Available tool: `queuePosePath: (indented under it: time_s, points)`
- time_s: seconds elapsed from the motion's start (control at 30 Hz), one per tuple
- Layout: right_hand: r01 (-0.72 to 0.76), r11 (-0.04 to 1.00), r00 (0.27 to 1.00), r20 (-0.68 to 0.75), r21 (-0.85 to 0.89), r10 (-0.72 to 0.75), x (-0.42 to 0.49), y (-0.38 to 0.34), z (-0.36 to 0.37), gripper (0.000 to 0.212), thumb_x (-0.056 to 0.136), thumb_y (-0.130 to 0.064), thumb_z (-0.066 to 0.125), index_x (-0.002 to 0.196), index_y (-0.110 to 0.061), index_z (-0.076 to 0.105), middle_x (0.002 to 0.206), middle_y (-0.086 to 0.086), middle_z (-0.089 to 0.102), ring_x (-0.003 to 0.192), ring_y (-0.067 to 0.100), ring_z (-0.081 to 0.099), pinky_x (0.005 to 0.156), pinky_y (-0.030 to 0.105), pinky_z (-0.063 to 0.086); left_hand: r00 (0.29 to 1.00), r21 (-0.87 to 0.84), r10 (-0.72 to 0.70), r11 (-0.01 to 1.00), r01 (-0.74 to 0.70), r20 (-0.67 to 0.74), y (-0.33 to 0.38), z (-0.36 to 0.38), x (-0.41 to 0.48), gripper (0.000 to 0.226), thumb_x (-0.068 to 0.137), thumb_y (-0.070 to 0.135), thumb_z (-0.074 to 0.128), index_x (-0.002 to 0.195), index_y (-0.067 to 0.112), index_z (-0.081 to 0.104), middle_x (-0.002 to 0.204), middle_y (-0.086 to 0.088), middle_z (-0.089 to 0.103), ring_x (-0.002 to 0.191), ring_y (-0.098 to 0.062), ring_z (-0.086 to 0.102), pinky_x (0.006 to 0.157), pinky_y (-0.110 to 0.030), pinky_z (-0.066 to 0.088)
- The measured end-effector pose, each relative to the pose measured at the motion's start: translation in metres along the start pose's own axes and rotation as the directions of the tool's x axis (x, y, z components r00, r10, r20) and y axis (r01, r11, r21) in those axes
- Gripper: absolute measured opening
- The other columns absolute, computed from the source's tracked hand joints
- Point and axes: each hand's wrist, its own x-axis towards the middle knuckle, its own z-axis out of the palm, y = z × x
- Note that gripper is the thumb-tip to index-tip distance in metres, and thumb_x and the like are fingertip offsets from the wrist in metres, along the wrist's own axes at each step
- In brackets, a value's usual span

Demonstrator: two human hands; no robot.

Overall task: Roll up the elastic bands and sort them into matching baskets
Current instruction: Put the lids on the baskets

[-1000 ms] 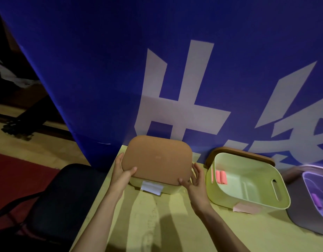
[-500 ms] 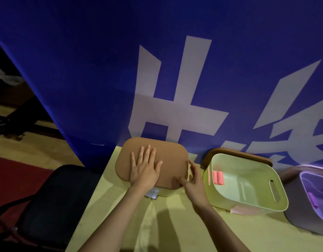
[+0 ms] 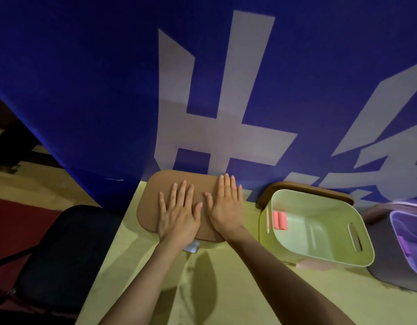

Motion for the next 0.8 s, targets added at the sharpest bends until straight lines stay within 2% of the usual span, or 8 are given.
queuePosePath:
  time_s: [0.1, 0.17, 0.33, 0.5, 0.57, 0.67, 0.73, 0.8]
  points:
    - [0.001, 1.0, 1.0, 0.0, 0.02, -0.001, -0.001, 0.002, 0.004, 0.085, 0.085, -0.058, -0.008, 0.152, -0.007, 0.008, 0.16, 0.009, 0.007, 0.148, 0.022, -0.002, 0.114, 0.033, -0.01, 0.999, 0.022, 0.002, 1.0, -0.003, 0.046, 0.0, -0.001, 0.001, 0.077, 0.085, 0.053, -0.01, 0.152, 0.022, 0.013, 0.16, 0.003, 0.007, 0.148, -0.017, 0.001, 0.115, -0.047, -0.007]
    - [-0.002, 1.0, 1.0, 0.015, 0.009, 0.002, 0.0, 0.002, 0.006, 0.083, 0.086, -0.057, -0.007, 0.152, -0.007, 0.006, 0.16, 0.009, 0.007, 0.148, 0.022, -0.003, 0.115, 0.033, -0.01, 0.998, 0.039, -0.006, 0.999, 0.004, 0.067, -0.001, -0.002, 0.001, 0.078, 0.082, 0.053, -0.014, 0.152, 0.024, 0.007, 0.16, 0.004, 0.001, 0.148, -0.016, -0.004, 0.115, -0.046, -0.01]
    - [-0.011, 1.0, 0.996, 0.092, -0.008, 0.011, 0.003, 0.003, 0.004, 0.071, 0.097, -0.051, 0.009, 0.152, -0.007, 0.003, 0.16, 0.01, 0.005, 0.148, 0.022, -0.003, 0.116, 0.032, -0.008, 0.996, 0.047, -0.009, 0.999, 0.004, 0.092, 0.0, -0.001, 0.002, 0.08, 0.081, 0.053, -0.015, 0.152, 0.024, 0.007, 0.16, 0.005, 0.001, 0.148, -0.015, -0.005, 0.116, -0.047, -0.007]
    - [-0.001, 1.0, 0.995, 0.095, -0.011, 0.002, 0.004, 0.002, 0.004, 0.071, 0.097, -0.051, 0.007, 0.152, -0.007, 0.005, 0.16, 0.01, 0.006, 0.148, 0.023, -0.002, 0.115, 0.032, -0.009, 0.995, 0.033, -0.006, 0.999, 0.003, 0.102, 0.0, -0.004, 0.001, 0.08, 0.081, 0.055, -0.012, 0.152, 0.025, 0.01, 0.16, 0.006, 0.002, 0.148, -0.014, -0.005, 0.116, -0.046, -0.008]
    - [0.015, 1.0, 0.995, 0.1, 0.01, -0.016, 0.003, 0.004, 0.001, 0.067, 0.099, -0.05, 0.011, 0.152, -0.008, 0.009, 0.16, 0.01, 0.008, 0.148, 0.024, 0.0, 0.116, 0.032, -0.007, 0.992, 0.004, -0.025, 1.0, 0.025, 0.127, 0.0, -0.007, 0.001, 0.073, 0.087, 0.055, -0.003, 0.152, 0.025, 0.012, 0.16, 0.007, 0.003, 0.148, -0.014, -0.004, 0.116, -0.046, -0.008]
    - [0.105, 0.993, 0.989, 0.096, 0.057, -0.11, -0.01, 0.012, -0.011, 0.074, 0.092, -0.052, 0.002, 0.15, -0.009, 0.021, 0.158, 0.012, 0.016, 0.148, 0.025, 0.006, 0.116, 0.031, -0.006, 0.98, -0.076, -0.069, 0.994, 0.084, 0.189, 0.007, -0.017, 0.006, 0.055, 0.1, 0.043, 0.026, 0.151, 0.023, 0.017, 0.16, 0.005, 0.004, 0.147, -0.015, -0.004, 0.117, -0.046, -0.009]
    - [0.179, 0.975, 0.964, 0.172, 0.131, -0.201, -0.019, 0.017, -0.021, 0.058, 0.1, -0.042, 0.021, 0.148, -0.01, 0.028, 0.157, 0.011, 0.02, 0.147, 0.025, 0.011, 0.118, 0.03, 0.0, 0.967, -0.148, -0.085, 0.981, 0.123, 0.239, 0.011, -0.022, 0.015, 0.052, 0.1, 0.031, 0.036, 0.149, 0.019, 0.023, 0.16, 0.001, 0.008, 0.148, -0.017, -0.001, 0.117, -0.044, -0.007]
    - [0.177, 0.948, 0.937, 0.249, 0.265, -0.244, -0.029, 0.032, -0.043, 0.045, 0.099, -0.026, 0.043, 0.141, -0.01, 0.044, 0.152, 0.012, 0.034, 0.142, 0.027, 0.028, 0.115, 0.029, 0.018, 0.966, -0.317, -0.058, 0.938, 0.14, 0.253, 0.025, -0.026, 0.022, 0.045, 0.099, 0.02, 0.042, 0.143, 0.014, 0.038, 0.156, -0.003, 0.024, 0.146, -0.02, 0.014, 0.118, -0.039, 0.006]
